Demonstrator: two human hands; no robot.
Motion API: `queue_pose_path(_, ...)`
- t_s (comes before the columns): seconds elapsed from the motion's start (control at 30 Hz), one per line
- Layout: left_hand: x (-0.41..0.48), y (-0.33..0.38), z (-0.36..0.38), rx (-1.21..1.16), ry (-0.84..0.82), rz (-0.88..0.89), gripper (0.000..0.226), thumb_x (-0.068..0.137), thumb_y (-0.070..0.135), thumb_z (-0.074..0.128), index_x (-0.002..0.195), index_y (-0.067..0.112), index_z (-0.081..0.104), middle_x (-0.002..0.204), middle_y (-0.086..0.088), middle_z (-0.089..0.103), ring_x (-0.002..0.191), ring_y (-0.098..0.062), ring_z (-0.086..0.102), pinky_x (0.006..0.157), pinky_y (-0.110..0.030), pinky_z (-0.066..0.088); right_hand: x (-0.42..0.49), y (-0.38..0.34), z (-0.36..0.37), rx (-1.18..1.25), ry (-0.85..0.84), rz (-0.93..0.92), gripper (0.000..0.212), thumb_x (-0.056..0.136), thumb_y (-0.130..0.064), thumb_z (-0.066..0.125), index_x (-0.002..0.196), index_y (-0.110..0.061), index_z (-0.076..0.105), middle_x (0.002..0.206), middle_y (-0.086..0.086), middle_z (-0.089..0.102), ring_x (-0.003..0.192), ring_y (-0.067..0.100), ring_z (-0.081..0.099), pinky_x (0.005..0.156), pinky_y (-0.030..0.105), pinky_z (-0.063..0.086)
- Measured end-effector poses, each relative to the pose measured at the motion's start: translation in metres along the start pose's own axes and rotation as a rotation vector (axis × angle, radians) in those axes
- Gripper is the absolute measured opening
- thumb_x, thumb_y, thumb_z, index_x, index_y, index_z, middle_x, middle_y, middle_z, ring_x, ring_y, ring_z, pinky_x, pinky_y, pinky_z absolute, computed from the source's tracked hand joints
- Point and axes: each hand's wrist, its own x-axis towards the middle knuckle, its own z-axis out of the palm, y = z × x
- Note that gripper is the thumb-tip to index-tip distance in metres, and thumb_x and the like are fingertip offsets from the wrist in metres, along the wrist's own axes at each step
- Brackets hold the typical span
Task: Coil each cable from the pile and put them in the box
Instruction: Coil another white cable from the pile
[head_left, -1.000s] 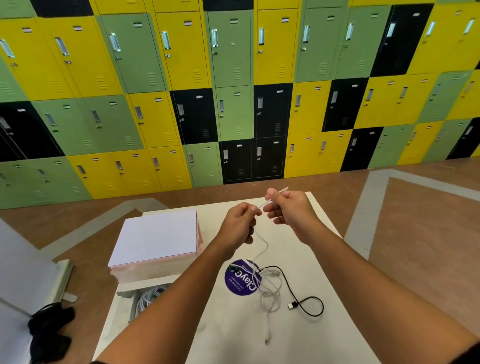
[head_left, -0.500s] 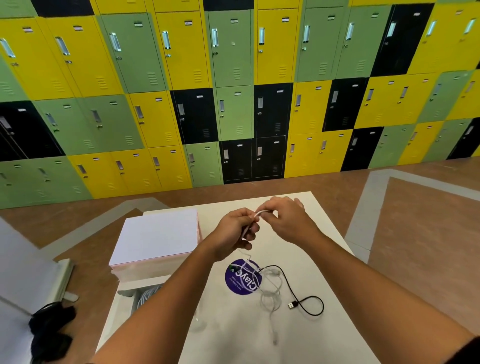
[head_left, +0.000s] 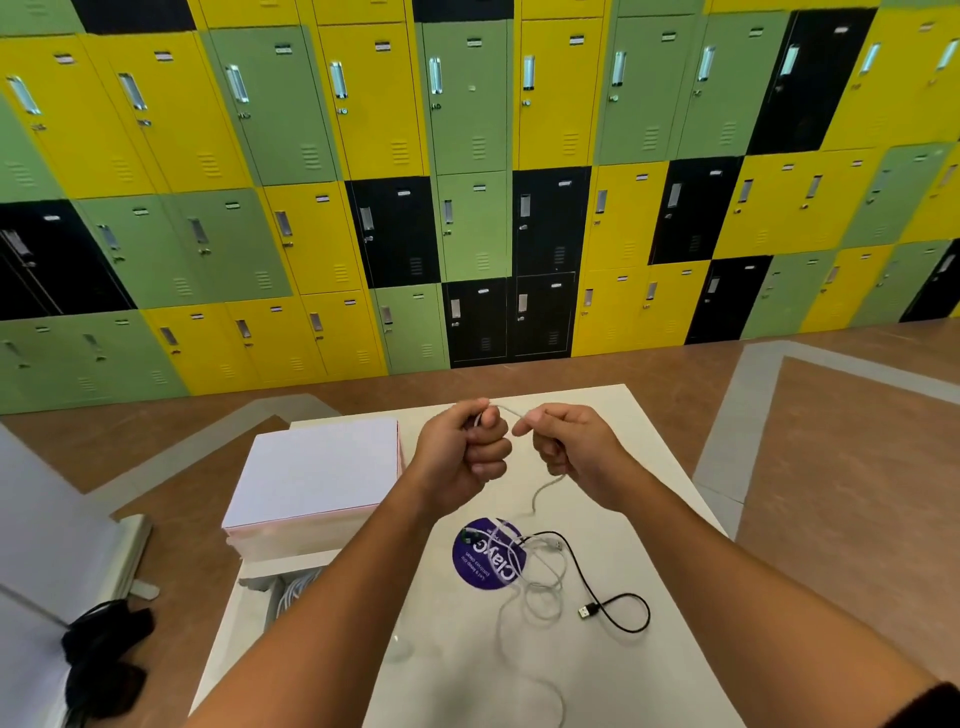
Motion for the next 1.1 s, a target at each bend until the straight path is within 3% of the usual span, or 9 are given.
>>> queue_pose_path(0.1,0.000,-0.001,0.007,-0.140,-0.015,0.043,0.036,0.099,0.019,0.037,0.066,0.014,0.047,0.058,0.003,0.028,0.050,-0.010,0.025,0.047,-0.023,0.028,0.000,0.001,0.007,-0.015,0.057,0.030,0.029,0.104,-0.024,0.050,0.089,-0.009,0.069,0.058,0.002,0.044,0.048,0.010,0.035,0.044,0.023,0.026)
queue_pose_path(0.2,0.002,-0.001,0.015,-0.166,0.025,0.102,0.033,0.104,0.020,0.035,0.077,0.013,0.052,0.064,0.000,0.036,0.059,-0.013,0.036,0.061,-0.028,0.040,-0.002,0.008,0.018,-0.090,0.046,0.075,0.033,0.107,-0.028,0.044,0.083,-0.014,0.063,0.060,0.006,0.050,0.046,0.014,0.044,0.045,0.025,0.037)
queue_pose_path(0.33,0.005,-0.001,0.012,-0.082,0.117,0.182,0.029,0.107,0.018,0.036,0.102,0.007,0.063,0.074,-0.002,0.056,0.072,-0.015,0.057,0.081,-0.037,0.052,-0.006,0.018,0.024,-0.076,-0.042,0.128,0.031,0.107,-0.024,0.044,0.088,-0.014,0.066,0.057,0.003,0.044,0.048,0.021,0.053,0.061,0.037,0.051)
queue_pose_path(0.4,0.006,-0.001,0.010,-0.036,0.131,0.193,0.028,0.107,0.012,0.038,0.112,0.005,0.064,0.081,-0.004,0.065,0.079,-0.016,0.066,0.092,-0.041,0.053,-0.008,0.022,0.026,-0.062,-0.054,0.160,0.029,0.107,-0.020,0.043,0.094,-0.010,0.067,0.059,0.004,0.043,0.047,0.018,0.047,0.057,0.035,0.049)
queue_pose_path(0.47,0.005,0.001,0.009,-0.013,0.145,0.215,0.026,0.106,0.005,0.040,0.116,0.005,0.064,0.090,-0.007,0.072,0.087,-0.019,0.072,0.097,-0.041,0.053,-0.010,0.024,0.026,-0.103,-0.044,0.190,0.028,0.107,-0.022,0.044,0.104,-0.008,0.068,0.062,0.005,0.045,0.047,0.014,0.039,0.046,0.025,0.038)
queue_pose_path(0.63,0.004,0.008,0.007,0.087,0.163,0.267,0.027,0.102,-0.003,0.043,0.116,0.006,0.064,0.110,-0.011,0.075,0.107,-0.027,0.071,0.096,-0.037,0.055,-0.011,0.029,0.025,-0.226,-0.054,0.218,0.029,0.106,-0.025,0.045,0.107,-0.011,0.070,0.064,0.006,0.049,0.046,0.012,0.034,0.044,0.022,0.027)
queue_pose_path(0.87,0.017,-0.004,-0.011,0.343,0.379,0.399,0.025,0.101,-0.009,0.043,0.101,0.009,0.061,0.107,-0.014,0.075,0.107,-0.024,0.072,0.099,-0.038,0.053,-0.013,0.018,0.035,-0.488,-0.241,0.207,0.027,0.101,-0.026,0.051,0.104,-0.011,0.073,0.066,0.002,0.055,0.050,0.012,0.049,0.047,0.025,0.042)
queue_pose_path(1.0,0.013,-0.012,-0.018,0.664,0.353,0.365,0.035,0.094,-0.018,0.038,0.091,0.008,0.060,0.095,-0.009,0.074,0.093,-0.018,0.071,0.086,-0.026,0.055,-0.009,-0.006,0.031,-0.613,-0.243,0.105,0.024,0.097,-0.025,0.056,0.090,-0.013,0.075,0.062,-0.003,0.049,0.052,0.010,0.046,0.049,0.024,0.042)
queue_pose_path(1.1,0.010,-0.020,-0.024,0.786,0.196,0.259,0.025,0.090,-0.015,0.046,0.087,0.003,0.064,0.079,-0.013,0.065,0.075,-0.018,0.060,0.068,-0.026,0.052,-0.002,-0.030,0.028,-0.727,-0.191,-0.039,0.018,0.095,-0.023,0.062,0.086,-0.016,0.077,0.073,-0.006,0.067,0.070,0.005,0.062,0.066,0.028,0.050)
